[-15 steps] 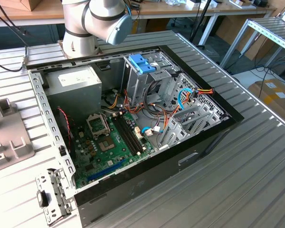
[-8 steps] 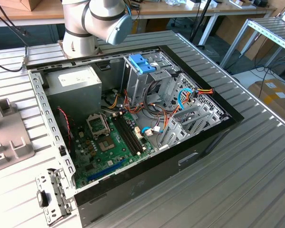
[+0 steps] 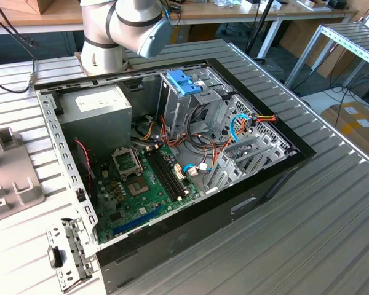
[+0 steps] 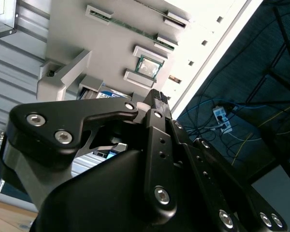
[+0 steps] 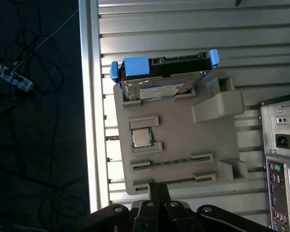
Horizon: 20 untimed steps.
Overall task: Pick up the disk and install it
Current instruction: 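Reach for the disk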
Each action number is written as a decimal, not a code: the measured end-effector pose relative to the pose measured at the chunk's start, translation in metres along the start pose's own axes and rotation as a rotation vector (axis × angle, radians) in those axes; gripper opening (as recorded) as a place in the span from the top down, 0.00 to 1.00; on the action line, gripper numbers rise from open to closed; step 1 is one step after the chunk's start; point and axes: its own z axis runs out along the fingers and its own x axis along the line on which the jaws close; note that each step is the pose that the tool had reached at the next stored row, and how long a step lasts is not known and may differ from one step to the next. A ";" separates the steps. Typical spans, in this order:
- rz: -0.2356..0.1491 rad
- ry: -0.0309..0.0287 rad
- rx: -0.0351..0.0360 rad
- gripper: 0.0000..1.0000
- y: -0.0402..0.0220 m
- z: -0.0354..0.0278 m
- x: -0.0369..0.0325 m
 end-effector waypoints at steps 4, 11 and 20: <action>0.000 0.0001 0.0000 0.89 0.0002 0.0013 -0.0010; 0.000 0.0000 0.0000 0.89 0.0010 0.0044 -0.0050; 0.000 0.0001 0.0000 0.89 0.0020 0.0079 -0.0106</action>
